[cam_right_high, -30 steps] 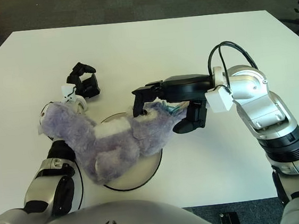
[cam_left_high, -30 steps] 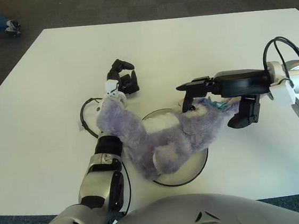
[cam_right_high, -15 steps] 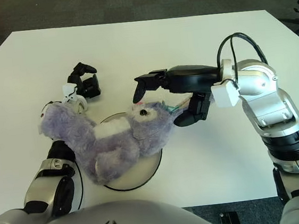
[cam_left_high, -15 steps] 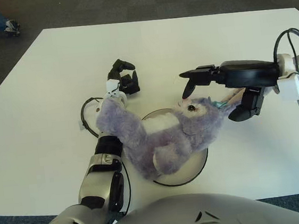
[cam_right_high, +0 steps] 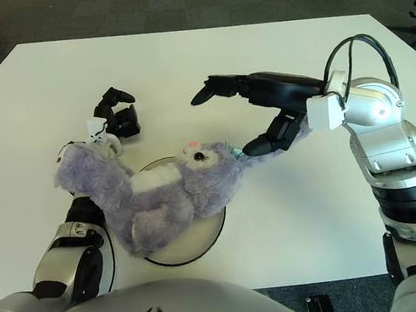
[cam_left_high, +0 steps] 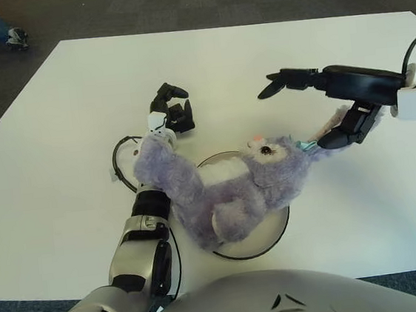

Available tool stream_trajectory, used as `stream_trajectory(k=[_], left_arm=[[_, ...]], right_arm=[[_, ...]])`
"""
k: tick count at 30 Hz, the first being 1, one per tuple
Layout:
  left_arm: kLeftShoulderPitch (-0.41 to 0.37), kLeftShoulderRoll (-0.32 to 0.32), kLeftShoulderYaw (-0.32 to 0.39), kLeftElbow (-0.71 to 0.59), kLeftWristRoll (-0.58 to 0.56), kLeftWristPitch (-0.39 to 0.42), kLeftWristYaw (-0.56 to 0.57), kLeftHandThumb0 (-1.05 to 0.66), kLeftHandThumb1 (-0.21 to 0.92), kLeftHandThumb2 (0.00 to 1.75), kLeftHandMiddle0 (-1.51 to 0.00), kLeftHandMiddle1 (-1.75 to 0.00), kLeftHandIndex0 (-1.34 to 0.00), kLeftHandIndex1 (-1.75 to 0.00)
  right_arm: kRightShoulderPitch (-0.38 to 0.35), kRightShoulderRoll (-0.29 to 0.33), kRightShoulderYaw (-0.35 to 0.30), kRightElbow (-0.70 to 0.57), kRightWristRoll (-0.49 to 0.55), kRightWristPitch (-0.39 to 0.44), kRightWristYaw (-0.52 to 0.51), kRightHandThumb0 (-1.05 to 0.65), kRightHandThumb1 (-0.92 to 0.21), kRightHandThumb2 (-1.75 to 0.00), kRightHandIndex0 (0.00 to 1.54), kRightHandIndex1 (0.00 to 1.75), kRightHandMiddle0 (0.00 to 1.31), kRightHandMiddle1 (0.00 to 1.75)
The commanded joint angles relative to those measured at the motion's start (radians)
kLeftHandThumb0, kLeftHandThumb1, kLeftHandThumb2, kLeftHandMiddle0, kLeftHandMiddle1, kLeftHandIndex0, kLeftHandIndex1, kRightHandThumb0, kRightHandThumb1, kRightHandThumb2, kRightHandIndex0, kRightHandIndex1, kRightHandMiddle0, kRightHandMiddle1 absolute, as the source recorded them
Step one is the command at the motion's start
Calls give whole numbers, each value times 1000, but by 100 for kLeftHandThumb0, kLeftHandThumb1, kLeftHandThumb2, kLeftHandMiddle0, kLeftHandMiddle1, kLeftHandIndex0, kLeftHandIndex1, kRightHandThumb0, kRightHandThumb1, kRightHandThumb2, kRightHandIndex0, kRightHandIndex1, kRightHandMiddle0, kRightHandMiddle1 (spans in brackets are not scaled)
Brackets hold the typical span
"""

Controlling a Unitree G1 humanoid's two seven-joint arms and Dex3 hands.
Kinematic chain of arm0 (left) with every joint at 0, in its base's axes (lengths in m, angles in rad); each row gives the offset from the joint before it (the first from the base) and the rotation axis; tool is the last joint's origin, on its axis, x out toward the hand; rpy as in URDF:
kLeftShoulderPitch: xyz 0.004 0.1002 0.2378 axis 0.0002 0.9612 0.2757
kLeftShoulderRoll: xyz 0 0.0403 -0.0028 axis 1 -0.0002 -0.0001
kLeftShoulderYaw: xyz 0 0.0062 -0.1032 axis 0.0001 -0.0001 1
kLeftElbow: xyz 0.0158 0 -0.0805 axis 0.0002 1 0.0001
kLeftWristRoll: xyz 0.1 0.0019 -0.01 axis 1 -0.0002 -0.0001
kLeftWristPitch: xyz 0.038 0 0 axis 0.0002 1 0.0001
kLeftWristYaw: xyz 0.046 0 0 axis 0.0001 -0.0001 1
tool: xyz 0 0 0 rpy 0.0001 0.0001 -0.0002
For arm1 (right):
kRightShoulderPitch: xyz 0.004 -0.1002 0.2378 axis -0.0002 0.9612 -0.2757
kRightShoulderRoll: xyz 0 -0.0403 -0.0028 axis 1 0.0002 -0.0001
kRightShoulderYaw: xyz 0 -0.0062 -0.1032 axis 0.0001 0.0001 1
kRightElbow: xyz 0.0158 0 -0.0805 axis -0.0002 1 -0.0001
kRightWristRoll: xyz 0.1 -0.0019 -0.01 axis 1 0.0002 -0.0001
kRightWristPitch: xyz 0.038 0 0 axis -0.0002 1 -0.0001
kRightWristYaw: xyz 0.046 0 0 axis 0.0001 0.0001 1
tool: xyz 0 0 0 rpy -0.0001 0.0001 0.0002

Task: Put the doll into the plate.

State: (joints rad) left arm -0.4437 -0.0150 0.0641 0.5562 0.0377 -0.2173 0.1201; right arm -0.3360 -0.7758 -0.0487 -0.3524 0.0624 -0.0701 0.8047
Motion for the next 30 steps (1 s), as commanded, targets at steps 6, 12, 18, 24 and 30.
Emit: stream_trajectory(k=[6, 12, 18, 24, 30], left_arm=[[25, 7, 1, 2, -9, 12, -12, -48, 32, 132, -114, -175, -61, -175], [31, 8, 5, -3, -17, 12, -18, -48, 32, 132, -114, -175, -61, -175], [39, 5, 13, -11, -36, 4, -29, -48, 32, 132, -114, -175, -61, -175], [39, -2, 19, -16, -42, -2, -17, -48, 32, 131, -113, -175, -60, -175], [43, -2, 23, -23, -40, 0, -14, -47, 33, 130, -113, -175, -59, -175]], right_arm=[[20, 90, -25, 33, -47, -5, -155, -48, -26, -109, 13, 52, 0, 111], [15, 115, -21, 14, -74, 59, -212, -40, -20, -117, 10, 75, 1, 127], [2, 157, -29, 38, -145, 114, -320, -21, -20, -128, 9, 93, 5, 132], [-2, 194, -45, 102, -187, 141, -419, -24, -22, -128, 24, 106, 15, 136], [-11, 220, -48, 105, -190, 169, -464, -36, -60, -83, 36, 130, 40, 155]])
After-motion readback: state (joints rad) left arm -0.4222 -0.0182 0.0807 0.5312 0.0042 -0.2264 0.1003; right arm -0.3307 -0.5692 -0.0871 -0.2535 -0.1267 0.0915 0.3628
